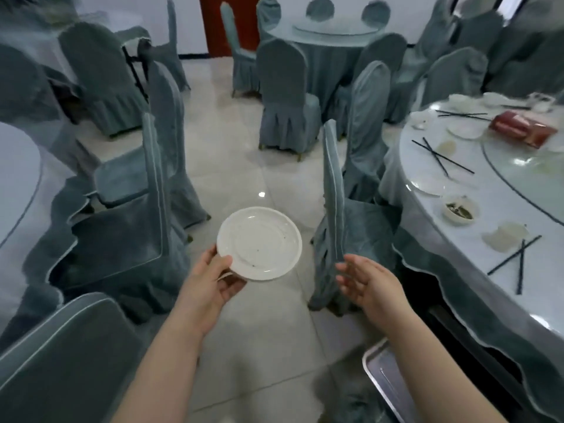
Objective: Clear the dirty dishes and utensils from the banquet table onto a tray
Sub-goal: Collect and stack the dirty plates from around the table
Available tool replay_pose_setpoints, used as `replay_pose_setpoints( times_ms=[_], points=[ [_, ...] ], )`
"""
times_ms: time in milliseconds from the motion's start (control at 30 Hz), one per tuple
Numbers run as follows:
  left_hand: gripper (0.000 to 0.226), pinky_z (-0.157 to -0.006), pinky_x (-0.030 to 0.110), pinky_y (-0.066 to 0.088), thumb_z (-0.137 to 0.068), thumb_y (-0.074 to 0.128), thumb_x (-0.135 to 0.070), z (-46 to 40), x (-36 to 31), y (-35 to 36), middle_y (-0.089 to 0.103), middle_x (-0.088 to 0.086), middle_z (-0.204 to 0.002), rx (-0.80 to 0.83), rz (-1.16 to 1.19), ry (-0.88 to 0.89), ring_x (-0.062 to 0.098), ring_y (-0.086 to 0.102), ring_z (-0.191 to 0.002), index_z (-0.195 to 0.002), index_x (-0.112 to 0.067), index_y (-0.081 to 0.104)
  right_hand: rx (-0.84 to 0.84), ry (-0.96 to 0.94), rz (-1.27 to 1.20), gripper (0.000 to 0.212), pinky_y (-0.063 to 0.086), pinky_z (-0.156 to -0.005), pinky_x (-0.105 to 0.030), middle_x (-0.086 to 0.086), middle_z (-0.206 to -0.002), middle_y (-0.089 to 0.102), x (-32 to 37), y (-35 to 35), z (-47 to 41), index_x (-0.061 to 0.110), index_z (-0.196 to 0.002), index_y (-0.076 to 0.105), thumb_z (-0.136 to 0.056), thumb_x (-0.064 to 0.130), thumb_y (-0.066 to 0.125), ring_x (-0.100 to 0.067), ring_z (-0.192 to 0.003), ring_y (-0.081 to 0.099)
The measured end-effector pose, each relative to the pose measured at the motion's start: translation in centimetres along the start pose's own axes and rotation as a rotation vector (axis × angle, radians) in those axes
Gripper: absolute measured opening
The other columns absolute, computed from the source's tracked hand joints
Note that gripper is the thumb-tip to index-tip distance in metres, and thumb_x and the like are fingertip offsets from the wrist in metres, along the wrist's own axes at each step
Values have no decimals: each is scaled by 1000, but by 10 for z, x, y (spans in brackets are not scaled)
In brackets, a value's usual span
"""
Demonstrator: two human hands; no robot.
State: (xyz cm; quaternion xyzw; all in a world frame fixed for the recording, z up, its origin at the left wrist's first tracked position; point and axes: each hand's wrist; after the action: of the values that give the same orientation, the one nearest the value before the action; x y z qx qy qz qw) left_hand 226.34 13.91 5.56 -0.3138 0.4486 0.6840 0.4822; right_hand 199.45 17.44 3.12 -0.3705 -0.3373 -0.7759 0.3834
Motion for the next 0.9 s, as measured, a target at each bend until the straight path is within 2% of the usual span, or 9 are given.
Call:
replay_pose_setpoints(
  times_ms=[67,233,400,500,633,767,900],
  points=[
    [35,-57,25,56,-96,47,-7,-43,-6,27,66,5,-97,76,0,-17,13,64,-72,-129,-17,52,-81,-8,-24,11,52,-60,-28,-5,-82,75,10,-7,-26,13,-96,68,-93,19,59,-20,-67,70],
    [34,-57,25,56,-95,45,-3,-146,-34,95,68,0,-91,291,-37,-75,9,66,-68,-118,-24,57,-290,-70,-127,15,51,-72,-33,-5,-84,76,43,-11,-78,13,-100,68,-95,20,55,-22,-74,68],
    [36,-60,26,56,-92,47,-3,-228,-69,152,73,-4,-87,507,-136,-65,11,69,-72,-117,-25,60,-427,-100,-216,20,53,-76,-36,-12,-98,74,71,-9,-120,11,-107,68,-96,22,55,-26,-85,68],
    [35,-61,26,56,-91,46,-3,-270,-81,190,75,-5,-87,543,-170,-89,11,69,-72,-113,-26,61,-523,-102,-282,18,51,-79,-37,-12,-97,74,86,-7,-147,10,-105,67,-97,19,53,-25,-83,67],
    [31,-60,26,56,-93,49,-6,-325,-84,236,76,-4,-87,577,-187,-108,11,71,-73,-114,-27,60,-569,-91,-332,18,51,-81,-36,-9,-93,74,106,-18,-199,10,-105,66,-97,18,52,-25,-84,67],
    [30,-58,25,56,-95,47,-6,-383,-85,284,76,-2,-88,566,-211,-124,12,71,-72,-116,-24,59,-644,-46,-396,19,49,-69,-30,-9,-90,72,132,-48,-275,8,-112,62,-96,16,55,-22,-77,65],
    [30,-57,25,57,-95,47,-5,-430,-90,320,75,0,-91,533,-224,-130,13,72,-73,-114,-25,58,-693,-7,-414,32,46,-61,-26,-10,-99,68,157,-78,-350,7,-127,51,-96,17,56,-21,-75,62]
  ],
)
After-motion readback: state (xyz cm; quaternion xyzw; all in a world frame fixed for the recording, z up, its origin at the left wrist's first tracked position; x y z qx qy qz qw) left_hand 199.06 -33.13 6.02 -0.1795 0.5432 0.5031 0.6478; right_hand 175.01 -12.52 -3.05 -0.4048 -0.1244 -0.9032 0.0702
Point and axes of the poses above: each hand's wrist, its own z-axis away from the middle knuckle, its own y-axis out of the palm, x = y × z
